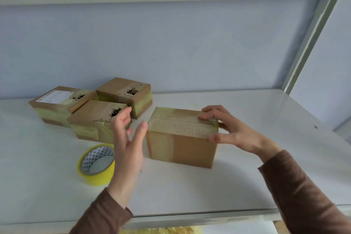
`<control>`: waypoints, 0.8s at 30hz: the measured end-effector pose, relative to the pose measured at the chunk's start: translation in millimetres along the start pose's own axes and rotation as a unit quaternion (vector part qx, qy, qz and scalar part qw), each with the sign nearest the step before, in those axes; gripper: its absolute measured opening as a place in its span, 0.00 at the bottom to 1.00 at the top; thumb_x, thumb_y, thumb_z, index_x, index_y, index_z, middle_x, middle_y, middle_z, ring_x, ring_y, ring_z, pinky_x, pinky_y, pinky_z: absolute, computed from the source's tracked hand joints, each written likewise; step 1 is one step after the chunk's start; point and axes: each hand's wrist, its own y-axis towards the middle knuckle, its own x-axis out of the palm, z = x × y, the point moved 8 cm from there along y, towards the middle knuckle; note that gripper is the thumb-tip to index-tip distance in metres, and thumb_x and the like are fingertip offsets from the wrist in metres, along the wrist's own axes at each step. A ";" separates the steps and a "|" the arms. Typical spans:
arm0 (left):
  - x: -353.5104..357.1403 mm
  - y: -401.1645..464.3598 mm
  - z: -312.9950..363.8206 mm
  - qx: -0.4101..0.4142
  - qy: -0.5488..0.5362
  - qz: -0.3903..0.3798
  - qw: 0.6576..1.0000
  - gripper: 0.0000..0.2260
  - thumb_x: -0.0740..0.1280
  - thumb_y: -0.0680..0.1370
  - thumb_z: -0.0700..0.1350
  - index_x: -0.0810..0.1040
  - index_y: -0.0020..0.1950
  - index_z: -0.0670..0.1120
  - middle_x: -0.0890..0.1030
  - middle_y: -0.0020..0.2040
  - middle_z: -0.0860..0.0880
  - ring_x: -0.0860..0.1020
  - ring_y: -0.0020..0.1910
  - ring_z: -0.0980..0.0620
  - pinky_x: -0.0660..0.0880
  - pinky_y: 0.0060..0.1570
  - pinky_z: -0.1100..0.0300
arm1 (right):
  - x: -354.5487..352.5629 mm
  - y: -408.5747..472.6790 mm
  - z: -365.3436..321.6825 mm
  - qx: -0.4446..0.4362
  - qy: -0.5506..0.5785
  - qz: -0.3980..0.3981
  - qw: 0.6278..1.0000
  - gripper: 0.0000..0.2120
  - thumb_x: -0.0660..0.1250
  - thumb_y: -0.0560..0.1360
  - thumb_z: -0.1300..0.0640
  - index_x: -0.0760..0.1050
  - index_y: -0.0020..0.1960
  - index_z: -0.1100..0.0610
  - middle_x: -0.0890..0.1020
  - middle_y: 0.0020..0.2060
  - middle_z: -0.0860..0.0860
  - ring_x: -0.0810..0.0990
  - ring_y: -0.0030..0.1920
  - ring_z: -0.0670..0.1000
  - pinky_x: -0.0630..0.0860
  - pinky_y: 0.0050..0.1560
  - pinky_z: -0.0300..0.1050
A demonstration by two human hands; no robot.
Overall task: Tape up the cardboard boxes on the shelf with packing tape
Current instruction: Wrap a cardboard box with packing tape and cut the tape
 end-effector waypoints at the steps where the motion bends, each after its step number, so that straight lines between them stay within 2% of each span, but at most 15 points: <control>1: 6.4 5.4 -10.2 -0.072 -0.033 -0.043 0.996 0.31 0.69 0.73 0.64 0.67 0.75 0.58 0.69 0.75 0.59 0.66 0.75 0.60 0.63 0.75 0.54 | 1.3 -0.3 -0.8 0.007 0.008 -0.017 1.000 0.29 0.74 0.67 0.45 0.77 0.68 0.47 0.68 0.70 0.40 0.69 0.73 0.43 0.66 0.76 0.45; 2: 15.9 6.0 -19.2 -0.140 -0.064 -0.091 0.984 0.35 0.71 0.71 0.65 0.66 0.76 0.61 0.68 0.77 0.59 0.65 0.76 0.61 0.60 0.77 0.53 | 5.0 -0.9 -1.0 0.015 0.020 -0.031 0.999 0.29 0.73 0.69 0.49 0.76 0.69 0.46 0.67 0.72 0.38 0.67 0.74 0.42 0.64 0.76 0.45; 4: 29.7 1.7 -29.4 -0.226 -0.123 -0.155 0.954 0.35 0.74 0.70 0.61 0.68 0.76 0.64 0.72 0.75 0.60 0.67 0.75 0.61 0.57 0.79 0.50 | 13.9 -1.6 1.9 0.031 0.082 -0.009 0.996 0.34 0.68 0.70 0.57 0.70 0.75 0.43 0.64 0.76 0.36 0.64 0.77 0.40 0.60 0.78 0.46; 7: 33.4 7.9 -31.4 -0.285 -0.175 -0.175 0.926 0.28 0.74 0.71 0.50 0.75 0.71 0.62 0.81 0.67 0.53 0.79 0.67 0.52 0.70 0.70 0.49 | 24.4 -2.9 15.5 0.080 0.263 0.126 0.953 0.40 0.68 0.77 0.60 0.54 0.82 0.41 0.58 0.81 0.39 0.64 0.77 0.41 0.61 0.79 0.47; 9: 36.0 12.6 -29.2 -0.307 -0.170 -0.188 0.917 0.24 0.73 0.74 0.46 0.77 0.70 0.57 0.83 0.65 0.48 0.83 0.61 0.49 0.77 0.59 0.49 | 33.9 -3.1 22.0 0.110 0.305 0.166 0.931 0.41 0.70 0.78 0.53 0.49 0.83 0.40 0.56 0.81 0.38 0.63 0.77 0.43 0.62 0.78 0.48; 10: 37.5 13.5 -29.2 -0.314 -0.161 -0.190 0.916 0.21 0.70 0.76 0.44 0.78 0.69 0.56 0.83 0.64 0.46 0.83 0.60 0.48 0.78 0.56 0.49 | 38.1 -3.2 21.3 0.120 0.315 0.168 0.926 0.44 0.72 0.76 0.47 0.49 0.83 0.40 0.57 0.81 0.38 0.63 0.78 0.44 0.61 0.79 0.49; 12: 41.2 10.7 -31.8 -0.334 -0.161 -0.186 0.910 0.20 0.66 0.79 0.41 0.78 0.70 0.54 0.83 0.64 0.44 0.82 0.61 0.45 0.78 0.56 0.48 | 39.3 -4.3 21.1 0.134 0.336 0.182 0.914 0.50 0.74 0.68 0.39 0.52 0.83 0.40 0.61 0.80 0.41 0.65 0.78 0.46 0.61 0.79 0.51; 13: 44.8 7.6 -33.1 -0.342 -0.171 -0.192 0.904 0.22 0.66 0.78 0.40 0.77 0.71 0.54 0.83 0.65 0.43 0.81 0.63 0.44 0.78 0.57 0.48 | 37.0 -6.6 22.9 0.136 0.344 0.200 0.907 0.50 0.75 0.67 0.38 0.54 0.82 0.40 0.65 0.78 0.41 0.68 0.76 0.47 0.63 0.78 0.51; 16: 50.3 -0.3 -34.0 -0.347 -0.205 -0.197 0.894 0.27 0.67 0.73 0.42 0.76 0.72 0.56 0.83 0.65 0.46 0.80 0.66 0.44 0.79 0.55 0.49 | 40.1 -17.4 27.3 0.133 0.367 0.219 0.894 0.40 0.75 0.72 0.42 0.62 0.80 0.43 0.76 0.71 0.43 0.78 0.68 0.48 0.74 0.69 0.48; 19: 49.7 -0.1 -37.1 -0.342 -0.229 -0.195 0.890 0.26 0.68 0.73 0.43 0.76 0.72 0.55 0.83 0.65 0.46 0.82 0.61 0.46 0.81 0.53 0.49 | 49.0 -21.8 29.2 0.121 0.370 0.203 0.898 0.24 0.69 0.78 0.46 0.71 0.73 0.44 0.84 0.62 0.47 0.84 0.60 0.48 0.80 0.53 0.43; 21: 52.9 -2.2 -38.5 -0.355 -0.243 -0.201 0.880 0.24 0.70 0.74 0.45 0.77 0.71 0.52 0.83 0.64 0.44 0.84 0.57 0.47 0.83 0.47 0.50 | 47.2 -22.0 31.3 0.122 0.366 0.211 0.898 0.18 0.66 0.80 0.45 0.74 0.69 0.43 0.85 0.59 0.47 0.85 0.58 0.48 0.80 0.51 0.43; 24: 54.0 -3.5 -41.5 -0.357 -0.217 -0.187 0.889 0.18 0.74 0.73 0.47 0.81 0.63 0.53 0.85 0.59 0.44 0.86 0.52 0.47 0.83 0.42 0.50 | 44.1 -19.6 32.5 0.130 0.363 0.221 0.896 0.12 0.65 0.82 0.49 0.77 0.65 0.44 0.86 0.56 0.50 0.85 0.56 0.51 0.80 0.50 0.45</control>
